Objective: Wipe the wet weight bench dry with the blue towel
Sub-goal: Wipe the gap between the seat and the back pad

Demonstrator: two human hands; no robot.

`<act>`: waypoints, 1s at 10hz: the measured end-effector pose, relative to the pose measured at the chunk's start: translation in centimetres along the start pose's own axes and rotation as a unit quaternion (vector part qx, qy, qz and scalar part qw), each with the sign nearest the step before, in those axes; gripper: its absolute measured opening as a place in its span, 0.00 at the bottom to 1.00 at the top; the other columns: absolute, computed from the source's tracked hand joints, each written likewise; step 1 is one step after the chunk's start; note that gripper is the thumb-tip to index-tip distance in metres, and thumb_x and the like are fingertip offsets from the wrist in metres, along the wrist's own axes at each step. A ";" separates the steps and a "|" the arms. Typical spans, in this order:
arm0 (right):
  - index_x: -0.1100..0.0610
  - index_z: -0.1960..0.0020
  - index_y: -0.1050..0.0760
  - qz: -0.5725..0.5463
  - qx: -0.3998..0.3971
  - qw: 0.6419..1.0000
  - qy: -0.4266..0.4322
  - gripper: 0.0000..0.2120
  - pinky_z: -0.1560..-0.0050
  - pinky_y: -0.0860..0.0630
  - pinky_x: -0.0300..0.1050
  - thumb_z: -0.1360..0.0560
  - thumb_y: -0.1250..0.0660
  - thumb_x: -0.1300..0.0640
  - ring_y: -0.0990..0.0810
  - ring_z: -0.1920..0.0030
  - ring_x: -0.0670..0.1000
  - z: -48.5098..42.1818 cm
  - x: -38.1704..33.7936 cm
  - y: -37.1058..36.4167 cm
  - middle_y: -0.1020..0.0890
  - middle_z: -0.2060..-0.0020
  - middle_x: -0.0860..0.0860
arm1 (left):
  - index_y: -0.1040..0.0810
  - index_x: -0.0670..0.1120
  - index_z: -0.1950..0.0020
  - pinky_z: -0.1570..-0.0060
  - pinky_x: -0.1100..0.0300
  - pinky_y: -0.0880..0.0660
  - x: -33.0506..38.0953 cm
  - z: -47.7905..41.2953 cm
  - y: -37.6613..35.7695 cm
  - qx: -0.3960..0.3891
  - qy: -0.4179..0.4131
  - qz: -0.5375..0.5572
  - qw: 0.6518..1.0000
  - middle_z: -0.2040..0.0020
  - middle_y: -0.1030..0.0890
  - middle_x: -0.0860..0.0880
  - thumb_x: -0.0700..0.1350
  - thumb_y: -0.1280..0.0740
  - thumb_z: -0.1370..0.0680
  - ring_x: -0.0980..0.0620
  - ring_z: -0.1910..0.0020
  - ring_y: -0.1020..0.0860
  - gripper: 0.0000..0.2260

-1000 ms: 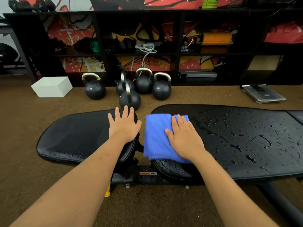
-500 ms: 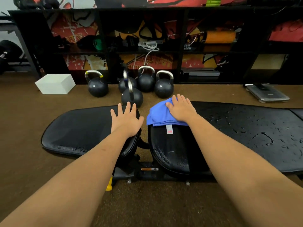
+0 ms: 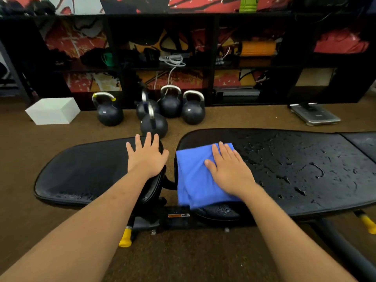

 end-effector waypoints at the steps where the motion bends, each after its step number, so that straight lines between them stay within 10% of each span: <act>1: 0.58 0.20 0.54 -0.001 -0.013 1.000 -0.018 0.34 0.23 0.57 0.50 0.18 0.58 0.39 0.53 0.21 0.54 -7.5 2.1 0.0 0.51 0.21 0.57 | 0.56 0.52 0.18 0.24 0.36 0.58 0.0 0.1 0.1 -0.001 -0.002 0.003 1.000 0.18 0.56 0.50 0.63 0.53 0.19 0.40 0.20 0.59 0.32; 6: 0.53 0.20 0.60 -0.004 -0.027 1.000 0.015 0.48 0.23 0.61 0.45 0.33 0.79 0.29 0.60 0.21 0.47 5.4 0.7 0.7 0.57 0.21 0.49 | 0.56 0.52 0.18 0.24 0.36 0.57 -0.1 0.0 0.0 0.007 0.001 0.002 1.000 0.18 0.56 0.50 0.63 0.54 0.19 0.41 0.20 0.60 0.32; 8: 0.58 0.20 0.54 0.003 -0.016 1.000 -0.007 0.32 0.22 0.57 0.51 0.17 0.57 0.41 0.54 0.21 0.53 -8.1 3.4 0.3 0.51 0.20 0.56 | 0.56 0.52 0.18 0.24 0.36 0.58 0.1 0.0 -0.1 -0.003 -0.001 0.003 1.000 0.18 0.57 0.50 0.64 0.54 0.19 0.41 0.20 0.60 0.32; 10: 0.62 0.20 0.54 -0.020 -0.030 0.999 -0.032 0.33 0.22 0.56 0.50 0.18 0.61 0.42 0.53 0.21 0.55 -6.7 3.0 0.5 0.50 0.21 0.58 | 0.56 0.52 0.18 0.24 0.36 0.58 0.1 -0.2 0.0 -0.004 -0.003 0.002 1.000 0.18 0.57 0.50 0.64 0.54 0.19 0.41 0.20 0.60 0.32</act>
Point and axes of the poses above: each hand's wrist, its own z-axis away from the middle knuckle, its own y-axis out of the back of the hand, x = y × z, the point moved 7 cm from there along -z, towards the middle knuckle
